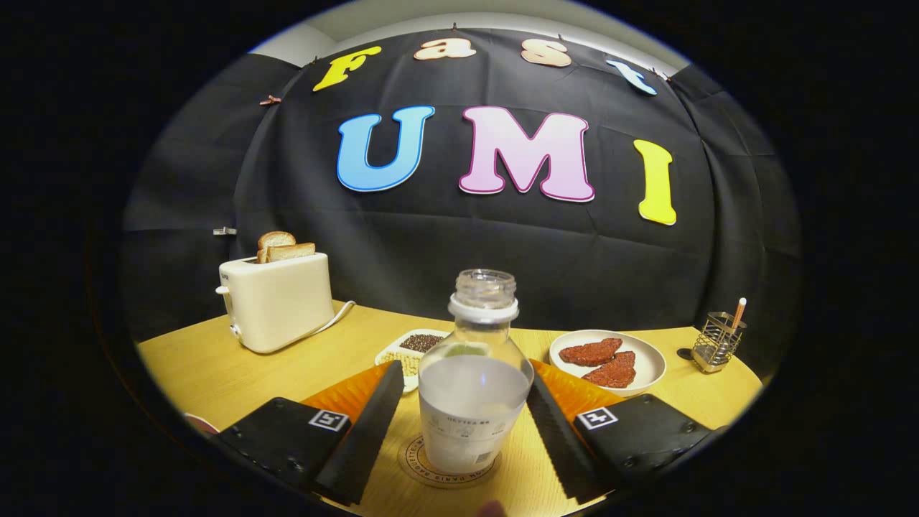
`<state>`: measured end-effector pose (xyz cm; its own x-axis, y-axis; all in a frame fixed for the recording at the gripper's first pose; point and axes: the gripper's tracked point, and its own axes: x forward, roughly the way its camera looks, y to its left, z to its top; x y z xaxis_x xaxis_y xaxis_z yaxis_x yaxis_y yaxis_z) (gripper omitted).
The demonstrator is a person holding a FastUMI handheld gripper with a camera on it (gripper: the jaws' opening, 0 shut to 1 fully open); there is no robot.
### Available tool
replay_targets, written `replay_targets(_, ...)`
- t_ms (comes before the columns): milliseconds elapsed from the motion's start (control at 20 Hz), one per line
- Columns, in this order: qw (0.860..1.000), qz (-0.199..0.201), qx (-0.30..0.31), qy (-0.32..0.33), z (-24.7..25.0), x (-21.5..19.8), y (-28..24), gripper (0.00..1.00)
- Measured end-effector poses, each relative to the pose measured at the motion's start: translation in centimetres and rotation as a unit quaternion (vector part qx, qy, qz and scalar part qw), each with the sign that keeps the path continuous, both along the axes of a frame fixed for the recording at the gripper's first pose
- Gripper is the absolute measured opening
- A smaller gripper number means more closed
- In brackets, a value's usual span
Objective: Take the bottle from table, then pour the juice into the cup, finally place the bottle on the coaster
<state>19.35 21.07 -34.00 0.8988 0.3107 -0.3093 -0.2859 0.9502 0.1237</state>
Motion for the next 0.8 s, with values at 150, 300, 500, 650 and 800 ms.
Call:
replay_targets(150, 1.0, 0.005, -0.001, 0.003, 0.0, -0.4, -0.1, 0.99)
replay_targets(300, 1.0, 0.006, 0.004, 0.006, 0.2, -0.8, -0.1, 0.98)
replay_targets(500, 1.0, 0.008, 0.01, 0.002, 1.6, -1.9, -0.8, 0.98)
replay_targets(650, 1.0, 0.009, 0.007, -0.002, 3.0, -2.9, -2.0, 0.98)
replay_targets(800, 1.0, 0.004, 0.004, -0.008, 4.8, -4.1, -3.3, 0.98)
